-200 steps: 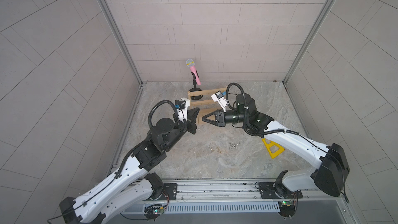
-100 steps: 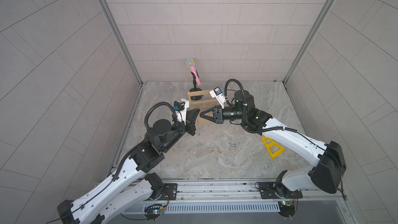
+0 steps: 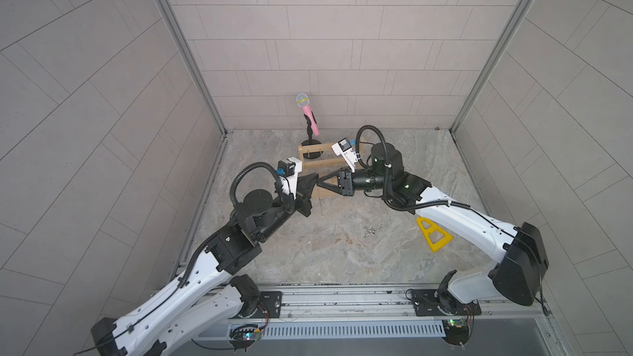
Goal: Hang the necklace on the jewelry display stand
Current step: Pick up the necklace from the center of the board.
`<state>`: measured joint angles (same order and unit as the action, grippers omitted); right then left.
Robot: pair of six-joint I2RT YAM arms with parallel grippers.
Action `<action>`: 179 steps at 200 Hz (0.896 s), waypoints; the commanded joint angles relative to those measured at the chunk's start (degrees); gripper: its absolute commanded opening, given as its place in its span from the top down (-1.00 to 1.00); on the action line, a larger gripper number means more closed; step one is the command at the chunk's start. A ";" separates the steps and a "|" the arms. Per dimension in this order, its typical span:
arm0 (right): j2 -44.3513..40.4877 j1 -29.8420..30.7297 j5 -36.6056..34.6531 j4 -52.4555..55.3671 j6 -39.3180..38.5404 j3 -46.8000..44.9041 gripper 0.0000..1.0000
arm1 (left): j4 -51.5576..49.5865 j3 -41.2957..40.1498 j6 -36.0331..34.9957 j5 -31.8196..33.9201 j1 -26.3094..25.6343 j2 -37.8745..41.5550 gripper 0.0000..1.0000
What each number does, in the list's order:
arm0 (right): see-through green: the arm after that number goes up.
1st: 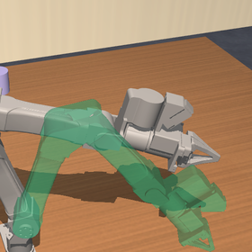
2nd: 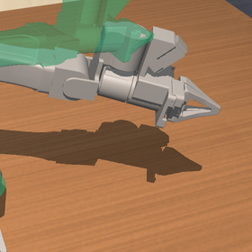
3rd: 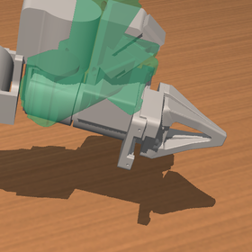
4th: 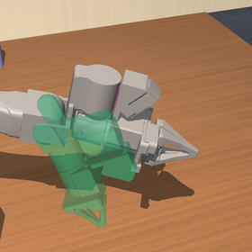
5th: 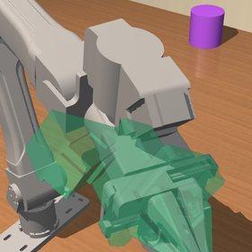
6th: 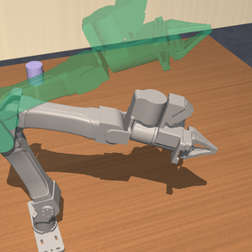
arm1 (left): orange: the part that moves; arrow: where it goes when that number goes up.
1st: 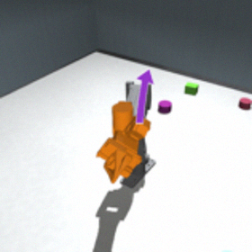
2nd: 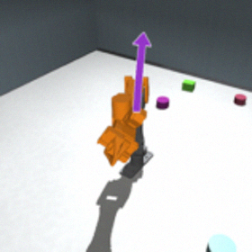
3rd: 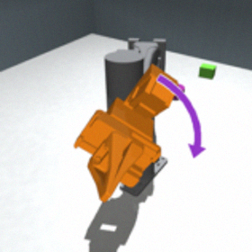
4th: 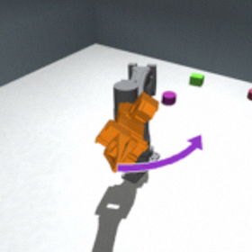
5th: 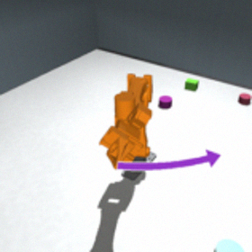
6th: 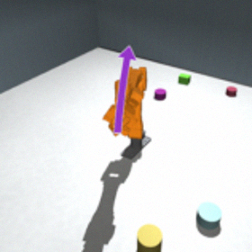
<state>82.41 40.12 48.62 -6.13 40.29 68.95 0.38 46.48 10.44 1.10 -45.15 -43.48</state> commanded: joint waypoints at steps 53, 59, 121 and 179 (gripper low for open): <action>1.00 0.25 -0.28 -1.77 -0.54 1.80 0.63 | -0.17 2.12 -1.39 -1.06 -0.01 0.51 1.00; 1.08 0.31 -0.29 -1.89 -0.57 1.80 0.63 | -0.16 2.12 -1.39 -0.86 -0.03 0.51 1.00; 2.18 1.37 -1.72 -0.73 -1.88 1.39 0.47 | 0.34 3.31 -0.59 -0.48 -0.03 -0.52 1.00; 2.66 1.45 -2.56 -0.46 -2.46 0.79 0.42 | 0.18 4.16 -0.02 -0.86 -0.03 -0.20 1.00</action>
<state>84.75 41.36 46.92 -6.11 38.72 68.99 -0.71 48.21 10.63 0.64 -45.15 -44.27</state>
